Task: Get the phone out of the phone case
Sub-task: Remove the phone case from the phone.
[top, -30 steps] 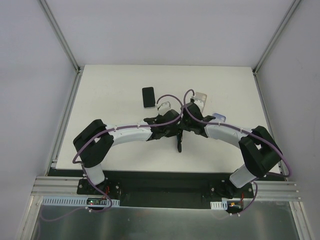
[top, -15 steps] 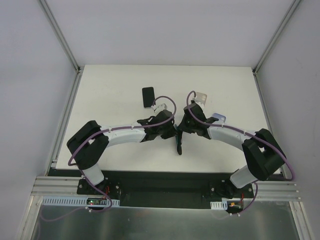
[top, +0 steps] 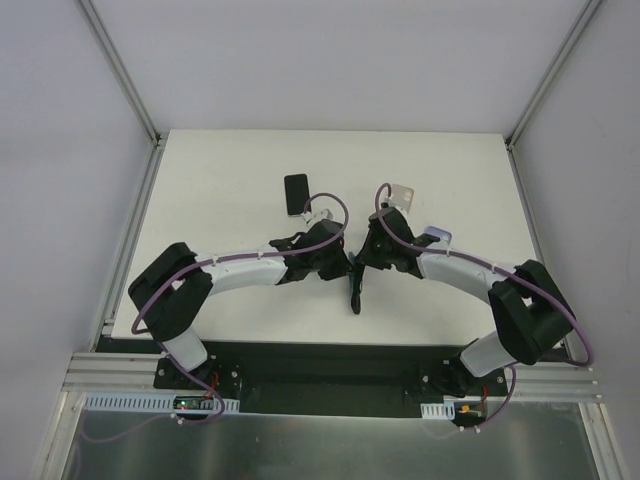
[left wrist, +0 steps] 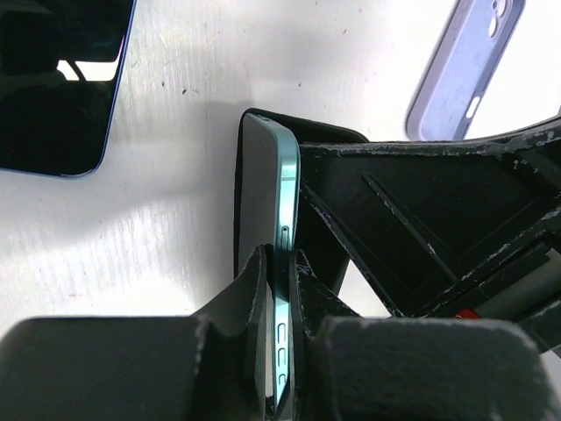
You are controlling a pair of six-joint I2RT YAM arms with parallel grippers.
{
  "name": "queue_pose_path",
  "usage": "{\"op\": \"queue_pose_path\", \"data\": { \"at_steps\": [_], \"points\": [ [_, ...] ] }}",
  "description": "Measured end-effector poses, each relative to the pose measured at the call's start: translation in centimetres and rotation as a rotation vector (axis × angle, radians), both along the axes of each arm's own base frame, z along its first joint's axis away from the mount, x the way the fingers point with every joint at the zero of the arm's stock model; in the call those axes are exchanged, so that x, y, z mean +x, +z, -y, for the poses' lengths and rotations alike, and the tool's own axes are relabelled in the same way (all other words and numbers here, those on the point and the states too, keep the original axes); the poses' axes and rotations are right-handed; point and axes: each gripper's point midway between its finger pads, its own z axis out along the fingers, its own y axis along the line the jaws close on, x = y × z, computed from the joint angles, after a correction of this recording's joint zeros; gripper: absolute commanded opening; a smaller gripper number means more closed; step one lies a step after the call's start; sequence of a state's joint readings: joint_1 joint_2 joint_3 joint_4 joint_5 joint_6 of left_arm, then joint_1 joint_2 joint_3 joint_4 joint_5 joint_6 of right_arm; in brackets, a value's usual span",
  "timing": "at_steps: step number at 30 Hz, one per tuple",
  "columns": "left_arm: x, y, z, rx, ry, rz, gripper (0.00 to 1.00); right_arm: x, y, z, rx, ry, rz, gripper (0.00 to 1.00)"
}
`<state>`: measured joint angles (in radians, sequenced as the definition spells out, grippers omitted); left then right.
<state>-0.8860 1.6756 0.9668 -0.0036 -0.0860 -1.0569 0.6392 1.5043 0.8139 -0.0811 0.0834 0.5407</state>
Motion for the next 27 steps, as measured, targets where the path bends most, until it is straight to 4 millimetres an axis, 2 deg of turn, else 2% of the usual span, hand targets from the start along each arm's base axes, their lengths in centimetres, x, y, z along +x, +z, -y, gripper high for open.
{"op": "queue_pose_path", "data": {
  "at_steps": [1, 4, 6, 8, 13, 15, 17, 19, 21, 22, 24, 25, 27],
  "points": [
    [-0.1, 0.0, -0.1, 0.002, -0.005, -0.003, 0.0, -0.2, 0.1, 0.0, -0.012, 0.004, -0.007, 0.02],
    [-0.6, 0.0, -0.3, 0.014, -0.022, -0.014, 0.0, -0.7, 0.2, -0.2, -0.076, 0.022, -0.036, 0.21],
    [-0.6, 0.1, -0.4, 0.023, -0.027, -0.017, 0.0, -0.8, 0.2, -0.3, -0.116, 0.031, -0.045, 0.25],
    [-0.7, 0.0, -0.5, 0.035, -0.031, -0.02, 0.0, -0.9, 0.2, -0.2, -0.159, 0.042, -0.048, 0.36],
    [-0.8, 0.0, -1.1, 0.081, -0.046, -0.027, 0.0, -1.6, -0.2, 0.4, -0.239, 0.062, -0.073, 0.38],
    [-0.8, -0.2, -1.9, 0.124, -0.034, -0.029, 0.0, -2.4, -0.5, 1.2, -0.29, 0.071, -0.097, 0.38],
    [-0.1, -0.7, -3.5, 0.182, 0.01, -0.029, 0.0, -4.3, -1.4, 3.5, -0.387, 0.089, -0.175, 0.38],
    [0.9, -0.8, -4.8, 0.214, 0.058, -0.019, 0.0, -5.9, -2.1, 5.0, -0.445, 0.099, -0.238, 0.35],
    [1.7, -0.6, -5.5, 0.231, 0.086, -0.006, 0.0, -6.2, -2.1, 4.9, -0.449, 0.106, -0.243, 0.3],
    [1.8, -0.6, -5.7, 0.24, 0.094, -0.002, 0.0, -6.3, -2.0, 4.8, -0.45, 0.11, -0.242, 0.19],
    [2.0, -0.6, -6.0, 0.255, 0.106, 0.007, 0.0, -6.4, -2.0, 4.5, -0.444, 0.116, -0.239, 0.06],
    [2.0, -0.6, -6.1, 0.26, 0.11, 0.01, 0.0, -6.3, -1.9, 4.0, -0.423, 0.112, -0.235, 0.01],
    [2.1, -0.5, -6.2, 0.264, 0.118, 0.014, 0.0, -6.2, -1.5, 3.5, -0.401, 0.113, -0.221, 0.01]
  ]
}}
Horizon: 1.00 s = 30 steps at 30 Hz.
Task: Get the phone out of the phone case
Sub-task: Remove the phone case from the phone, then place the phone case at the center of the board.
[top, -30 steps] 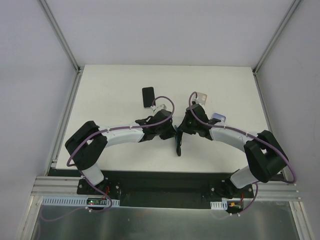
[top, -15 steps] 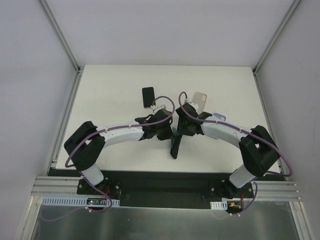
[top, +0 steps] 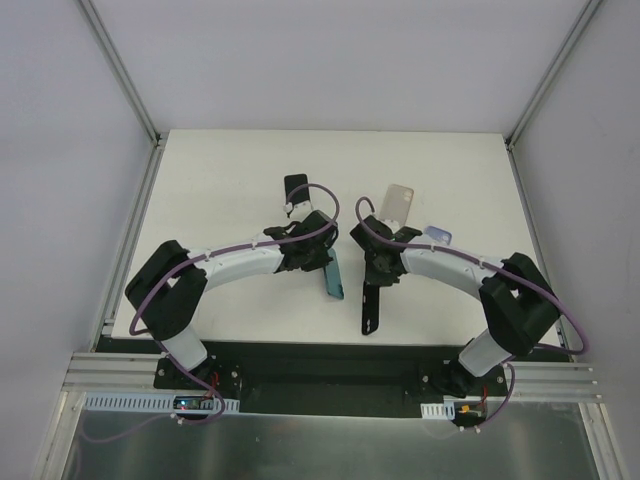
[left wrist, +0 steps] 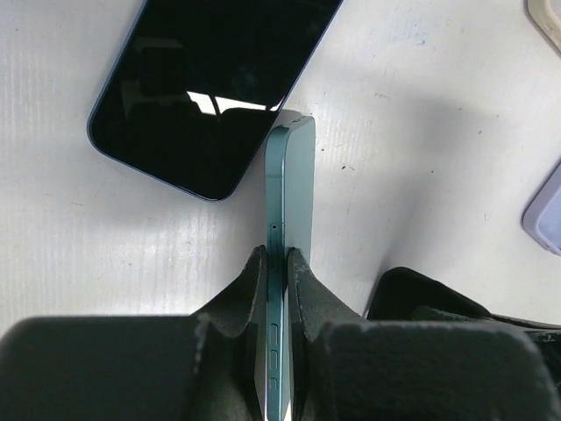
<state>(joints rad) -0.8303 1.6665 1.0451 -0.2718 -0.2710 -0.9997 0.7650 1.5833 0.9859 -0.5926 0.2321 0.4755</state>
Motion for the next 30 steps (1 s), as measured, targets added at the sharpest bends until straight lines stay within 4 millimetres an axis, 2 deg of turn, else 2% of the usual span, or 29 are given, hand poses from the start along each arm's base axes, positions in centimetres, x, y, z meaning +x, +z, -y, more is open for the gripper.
{"op": "queue_pose_path", "data": {
  "at_steps": [9, 17, 20, 25, 30],
  "points": [
    [-0.5, 0.6, -0.8, 0.021, 0.0, -0.005, 0.0, 0.3, 0.2, 0.2, 0.011, -0.014, 0.001, 0.01],
    [-1.5, 1.5, -2.1, 0.063, -0.038, -0.014, 0.0, 3.2, 0.2, 4.1, 0.058, -0.157, 0.001, 0.01],
    [-2.1, 1.9, -3.0, 0.094, -0.054, -0.022, 0.0, 3.8, 0.2, 5.0, 0.065, -0.183, 0.005, 0.01],
    [-2.4, 3.0, -3.6, 0.1, -0.073, -0.005, 0.0, 4.1, 0.2, 5.2, 0.066, -0.18, 0.013, 0.01],
    [-1.6, 4.9, -4.8, 0.088, -0.072, 0.037, 0.0, 4.3, 0.2, 4.9, 0.084, -0.174, 0.015, 0.01]
  ]
}}
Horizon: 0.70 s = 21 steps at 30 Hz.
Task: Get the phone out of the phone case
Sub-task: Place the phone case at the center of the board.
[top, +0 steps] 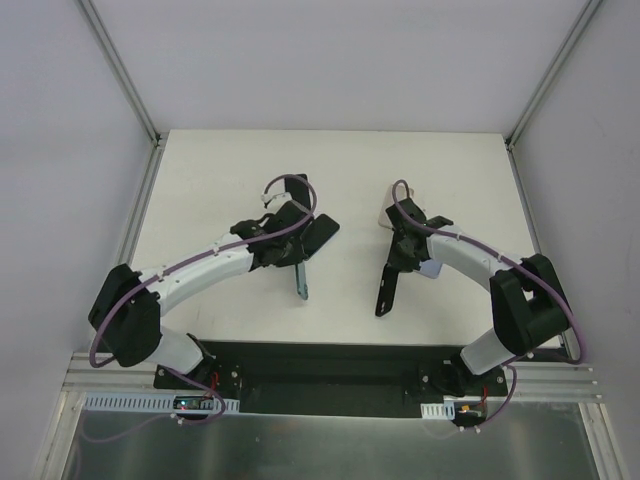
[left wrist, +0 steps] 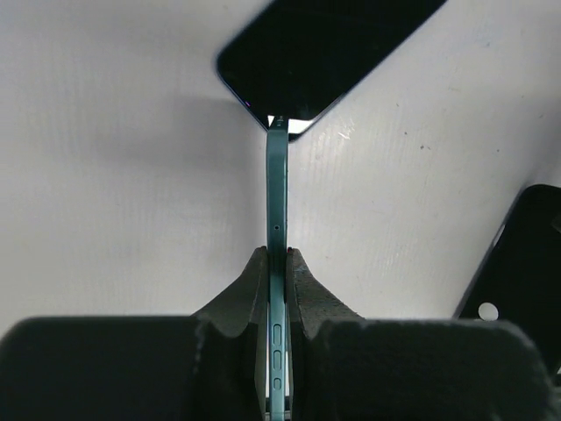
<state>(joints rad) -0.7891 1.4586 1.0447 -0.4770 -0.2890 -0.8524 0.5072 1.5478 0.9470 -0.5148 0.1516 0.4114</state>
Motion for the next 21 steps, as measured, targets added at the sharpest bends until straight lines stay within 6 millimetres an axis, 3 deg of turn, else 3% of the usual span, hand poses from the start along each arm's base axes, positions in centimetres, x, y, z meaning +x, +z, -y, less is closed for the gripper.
{"op": "queue_pose_path", "data": {
  "at_steps": [3, 8, 11, 12, 14, 15, 18, 21],
  "points": [
    [1.1, 1.2, -2.1, 0.014, 0.02, 0.025, 0.0, 0.3, 0.0, -0.5, 0.028, 0.009, 0.008, 0.01],
    [3.4, 2.0, -7.3, 0.156, 0.088, 0.037, 0.0, 1.5, 0.1, -2.2, 0.109, 0.031, 0.043, 0.01],
    [4.3, 1.7, -9.7, 0.249, 0.121, 0.01, 0.0, 2.3, 0.1, -3.2, 0.158, 0.037, 0.056, 0.1],
    [4.5, 1.4, -10.5, 0.282, 0.13, -0.005, 0.0, 2.6, 0.1, -3.4, 0.17, 0.037, 0.058, 0.28],
    [4.7, 0.6, -11.7, 0.348, 0.144, -0.045, 0.0, 3.2, 0.1, -3.8, 0.185, 0.039, 0.062, 0.53],
    [4.7, 0.2, -12.2, 0.384, 0.145, -0.069, 0.0, 3.5, -0.3, -4.0, 0.187, 0.039, 0.062, 0.73],
    [4.8, -1.1, -13.2, 0.47, 0.142, -0.142, 0.0, 3.6, -1.5, -3.7, 0.159, 0.026, 0.033, 0.95],
    [5.0, -2.6, -13.6, 0.549, 0.137, -0.206, 0.0, 4.4, -1.0, -3.1, 0.115, 0.017, 0.067, 0.98]
  ]
}}
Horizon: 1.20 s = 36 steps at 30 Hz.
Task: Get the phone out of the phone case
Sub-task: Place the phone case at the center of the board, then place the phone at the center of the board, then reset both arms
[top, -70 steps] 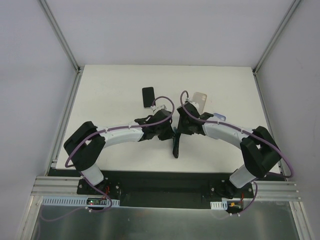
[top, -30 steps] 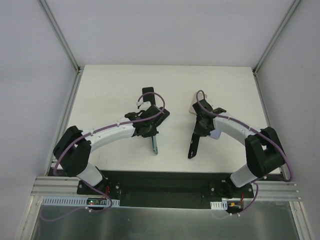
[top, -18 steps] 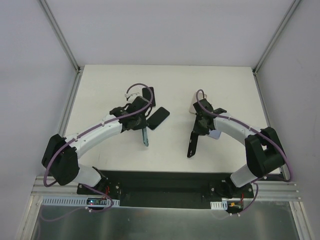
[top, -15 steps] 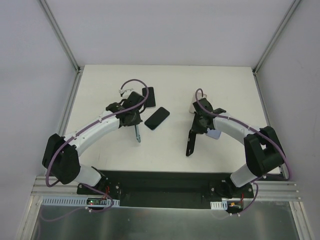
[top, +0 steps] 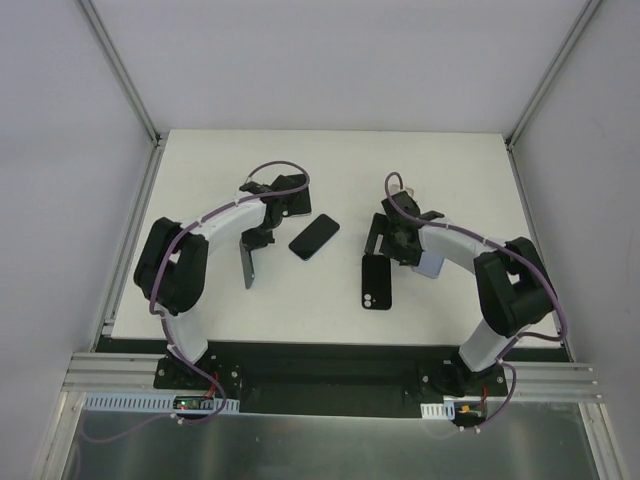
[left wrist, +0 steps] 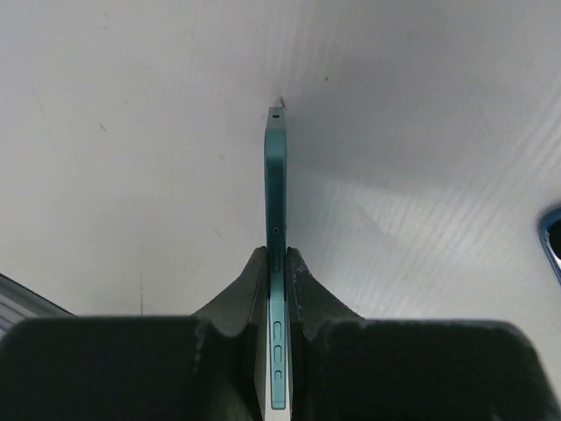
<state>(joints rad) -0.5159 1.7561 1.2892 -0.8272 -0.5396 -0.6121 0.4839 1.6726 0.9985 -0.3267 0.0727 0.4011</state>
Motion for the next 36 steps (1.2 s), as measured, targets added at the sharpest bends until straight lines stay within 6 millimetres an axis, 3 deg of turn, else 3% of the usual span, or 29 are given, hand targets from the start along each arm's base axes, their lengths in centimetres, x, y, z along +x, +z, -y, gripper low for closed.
{"op": "queue_pose_path", "data": {
  "at_steps": [5, 10, 11, 22, 26, 29, 32, 36],
  "points": [
    [0.4, -1.2, -0.4, 0.073, 0.0, -0.065, 0.12, -1.2, 0.5, 3.0, -0.118, -0.035, 0.001, 0.98],
    [1.3, -1.7, 0.6, 0.055, 0.0, -0.084, 0.32, -2.1, 3.9, 4.9, -0.147, -0.062, 0.091, 0.98],
    [1.4, -1.8, 0.8, 0.049, -0.003, -0.089, 0.41, -2.2, 4.6, 5.1, -0.146, -0.068, 0.108, 0.98],
    [1.5, -1.6, 2.4, -0.042, -0.011, -0.097, 0.45, -5.4, 10.8, 9.1, -0.177, -0.124, 0.26, 0.96],
    [1.6, 1.0, 3.5, -0.133, -0.044, -0.037, 0.49, -7.1, 12.6, 11.3, -0.219, -0.165, 0.3, 0.96],
    [1.6, 4.5, 4.0, -0.213, -0.074, 0.057, 0.49, -8.0, 13.2, 12.6, -0.248, -0.188, 0.313, 0.96],
    [1.0, 7.6, 3.9, -0.271, -0.102, 0.145, 0.57, -8.9, 13.4, 13.6, -0.282, -0.208, 0.311, 0.96],
    [-0.7, 8.6, 3.0, -0.33, -0.116, 0.172, 0.63, -9.8, 13.3, 15.0, -0.33, -0.251, 0.3, 0.96]
  ]
}}
